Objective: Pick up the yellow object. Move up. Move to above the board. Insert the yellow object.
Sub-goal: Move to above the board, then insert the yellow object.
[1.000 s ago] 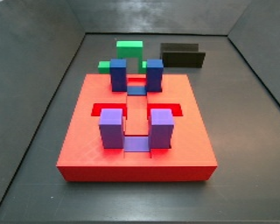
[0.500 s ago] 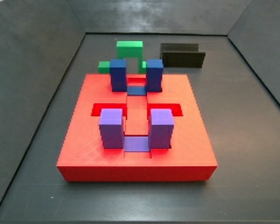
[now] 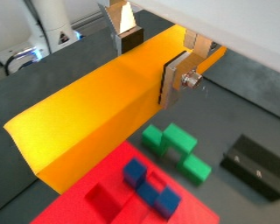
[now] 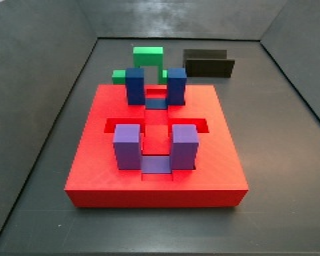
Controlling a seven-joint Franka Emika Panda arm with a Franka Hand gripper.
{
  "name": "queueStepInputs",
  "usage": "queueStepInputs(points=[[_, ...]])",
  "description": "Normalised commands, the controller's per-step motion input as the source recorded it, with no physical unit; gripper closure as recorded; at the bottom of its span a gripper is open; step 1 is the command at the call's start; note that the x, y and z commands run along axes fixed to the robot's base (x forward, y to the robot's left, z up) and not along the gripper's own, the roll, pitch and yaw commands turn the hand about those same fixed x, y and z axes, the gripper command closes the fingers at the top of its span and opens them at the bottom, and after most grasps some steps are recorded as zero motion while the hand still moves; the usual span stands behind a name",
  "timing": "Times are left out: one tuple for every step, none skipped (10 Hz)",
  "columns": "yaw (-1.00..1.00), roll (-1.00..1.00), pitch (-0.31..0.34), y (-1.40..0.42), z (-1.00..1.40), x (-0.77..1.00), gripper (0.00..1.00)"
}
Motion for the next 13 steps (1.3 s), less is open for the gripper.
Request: queueStepInputs(points=[[0.01,0.05,0.159,-0.71,0.13,0.42,1.00],[0.01,0.05,0.140,-0.42,0.09,0.28,1.00],[0.01,0.05,0.088,-0.22,0.06,0.14,1.00],[0.00,0.00,0.000,0.00,-0.04,0.00,1.00],[0.00,-0.05,-0.004,0.00,-0.23,0.00,1.00],[0.00,-0.03,-0.046,-0.11,-0.56,0.05,1.00],[0.00,0.15,-0.053,-0.37,-0.70,0.02,1.00],[0.02,0.14,-0.066,-0.47,-0.78,0.00,1.00],[0.06,0.08,-0.057,-0.46,-0.77,0.06,1.00],[0.03,0.01,-0.046,-0.34,-0.72,0.13,1.00],[0.00,0.03,-0.016,-0.13,-0.70,0.26,1.00],[0.00,0.03,-0.024,0.00,-0.73,0.15,1.00],[0.09,0.00,-0.019,0.01,-0.73,0.12,1.00]])
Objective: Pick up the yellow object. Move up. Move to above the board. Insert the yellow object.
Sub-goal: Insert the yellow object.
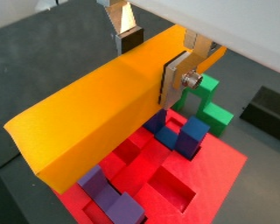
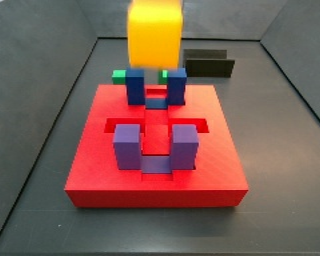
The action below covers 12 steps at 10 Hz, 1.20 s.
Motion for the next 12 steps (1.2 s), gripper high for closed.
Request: queueStepInputs(points=[[0.14,0.06,0.000,0.00,-0.63,0.10,1.00],[0.16,0.14,0.000,0.00,-0.55,0.07,1.00],[0.17,0.20,0.000,0.00,-0.54,0.03,1.00],[0.21,0.21,0.000,0.00,-0.54,0.00,1.00],[0.14,0.16,0.000,0.00,-0.48,0.00,1.00],[0.00,0.06,0.000,0.00,-0.32,0.00,1.00],[0.00,0.00,0.000,0.00,-0.31,0.00,1.00],[0.00,0.00,0.000,0.00,-0.32,0.00,1.00],[0.00,0.00,0.000,0.00,-0.28,0.00,1.00],[0.00,0.00,0.000,-0.10,-0.24,0.06,1.00],[0.00,0.01,0.000,-0.12,-0.22,0.14,1.00],[0.00,0.08,0.000,0.00,-0.23,0.04,1.00]])
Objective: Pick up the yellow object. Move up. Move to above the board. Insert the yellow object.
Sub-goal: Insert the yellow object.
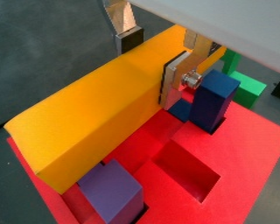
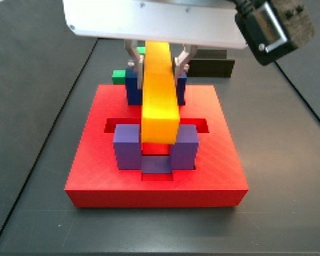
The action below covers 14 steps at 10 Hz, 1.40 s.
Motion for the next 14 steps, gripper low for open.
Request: queueStepInputs(points=[[0.00,0.09,0.000,0.00,-0.23,0.00,1.00],[0.00,0.04,0.000,0.00,-0.19,0.05,1.00],[0.00,0.04,0.000,0.00,-0.19,0.08,1.00],[0.00,0.03,0.000,-0.02,-0.16,0.10,1.00],[0.00,0.04,0.000,-0.04,-0.15,0.09,1.00],[0.00,0.07,0.000,-0.08,-0.14,0.03,1.00],[0.00,0.09,0.000,-0.18,-0.13,0.03,1.00],[0.00,0.13,0.000,-0.27,-0.13,0.05,1.00],[0.00,0.15,0.000,-0.18,-0.21,0.02,1.00],[0.00,0.15,0.000,0.00,-0.28,0.02,1.00],[0.00,0.14,0.000,0.00,-0.31,0.00,1.00],[0.00,0.13,0.000,0.00,-0.29,0.01,1.00],[0.00,0.10,0.000,0.00,-0.27,0.03,1.00],[0.00,0.07,0.000,0.00,-0.26,0.03,1.00]])
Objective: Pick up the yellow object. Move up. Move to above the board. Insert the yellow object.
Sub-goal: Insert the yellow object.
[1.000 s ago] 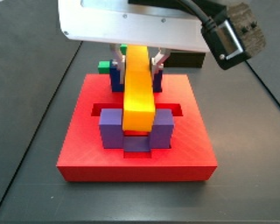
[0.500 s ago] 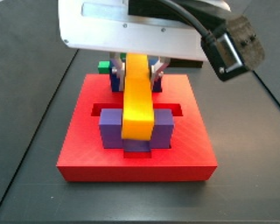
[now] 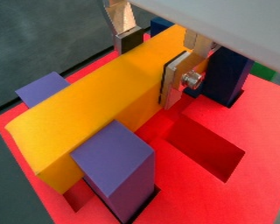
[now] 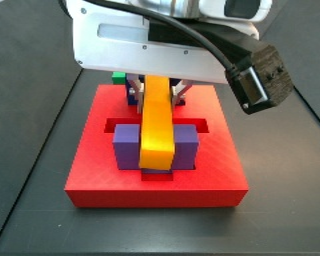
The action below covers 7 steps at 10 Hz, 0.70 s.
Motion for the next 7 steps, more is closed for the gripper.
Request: queueStepInputs(points=[[0.00,0.08,0.000,0.00,-0.26,0.05,1.00],[0.00,0.08,0.000,0.00,-0.25,0.06,1.00],[0.00,0.07,0.000,0.00,-0.32,0.06,1.00],[0.00,0.06,0.000,0.00,-0.41,0.03,1.00],[0.00,0.06,0.000,0.00,-0.43,0.02,1.00],[0.00,0.06,0.000,0.00,-0.45,0.01,1.00],[0.00,0.07,0.000,0.00,-0.47,0.00,1.00]])
